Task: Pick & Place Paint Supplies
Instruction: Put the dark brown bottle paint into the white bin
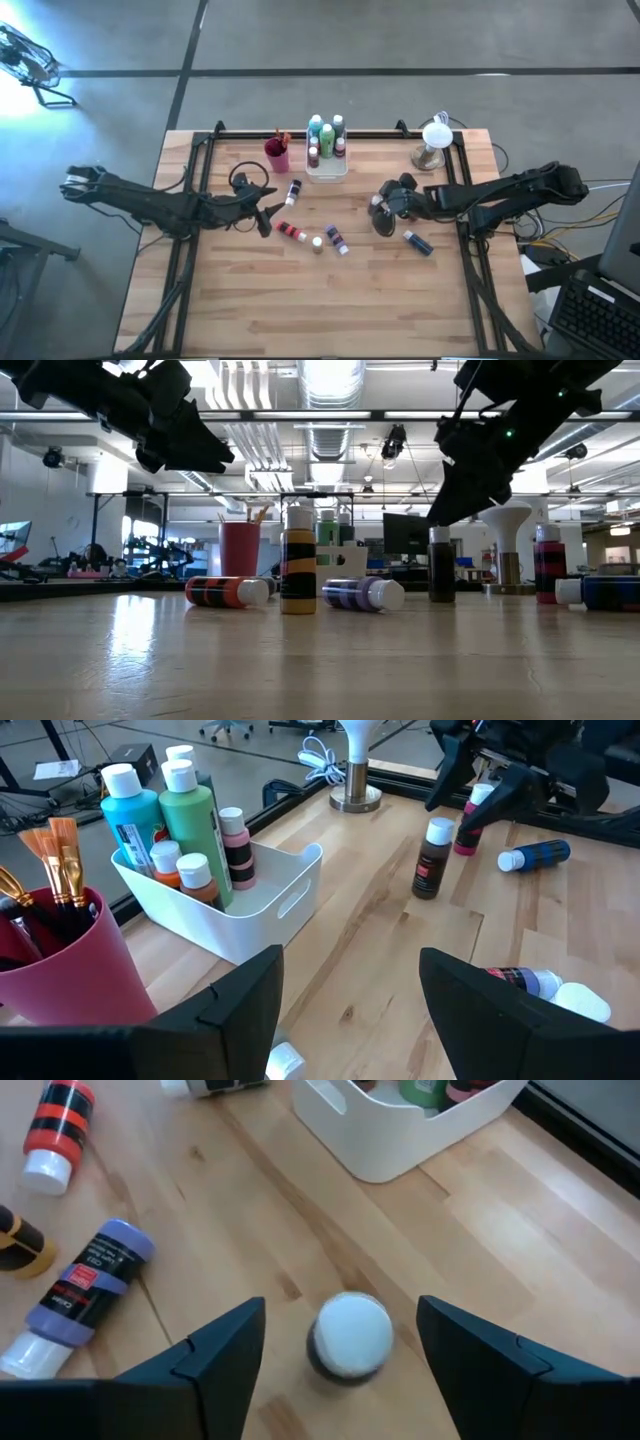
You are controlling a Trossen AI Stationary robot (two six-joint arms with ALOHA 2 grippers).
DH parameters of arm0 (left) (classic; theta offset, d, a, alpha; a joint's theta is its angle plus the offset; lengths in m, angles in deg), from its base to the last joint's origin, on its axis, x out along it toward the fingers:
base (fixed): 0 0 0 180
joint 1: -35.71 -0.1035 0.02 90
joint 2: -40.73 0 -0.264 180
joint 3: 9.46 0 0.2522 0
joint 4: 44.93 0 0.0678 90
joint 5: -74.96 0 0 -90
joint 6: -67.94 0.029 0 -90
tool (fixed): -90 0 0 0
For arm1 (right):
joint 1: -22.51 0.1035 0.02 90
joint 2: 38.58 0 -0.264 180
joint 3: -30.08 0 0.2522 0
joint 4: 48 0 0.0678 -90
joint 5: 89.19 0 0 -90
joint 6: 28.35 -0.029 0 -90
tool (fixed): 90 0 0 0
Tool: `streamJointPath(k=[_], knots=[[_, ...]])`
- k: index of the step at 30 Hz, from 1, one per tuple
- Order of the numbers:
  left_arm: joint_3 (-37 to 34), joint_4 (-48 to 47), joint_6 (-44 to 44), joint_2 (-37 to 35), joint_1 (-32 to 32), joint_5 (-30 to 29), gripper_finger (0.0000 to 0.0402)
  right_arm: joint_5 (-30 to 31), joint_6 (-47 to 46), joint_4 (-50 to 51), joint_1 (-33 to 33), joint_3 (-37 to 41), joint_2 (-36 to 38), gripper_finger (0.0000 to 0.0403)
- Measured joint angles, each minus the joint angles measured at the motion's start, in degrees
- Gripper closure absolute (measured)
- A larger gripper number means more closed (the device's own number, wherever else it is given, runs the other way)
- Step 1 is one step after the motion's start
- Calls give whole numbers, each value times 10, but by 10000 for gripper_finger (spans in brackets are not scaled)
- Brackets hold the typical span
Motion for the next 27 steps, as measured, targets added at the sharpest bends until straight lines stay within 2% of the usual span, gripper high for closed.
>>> streamJointPath(k=[4, 13, 21, 27], knots=[[0, 0, 0, 0, 0, 0, 163, 0, 11, 3, 0, 0, 1, 147], [0, 0, 0, 0, 0, 0, 163, 2, 42, 64, 0, 0, 1, 115], [0, -1, 1, 0, 0, 0, 163, 7, 52, 49, -1, 7, 0, 105], [0, -1, 2, 0, 0, 0, 163, 9, 52, -35, -2, 43, 0, 123]])
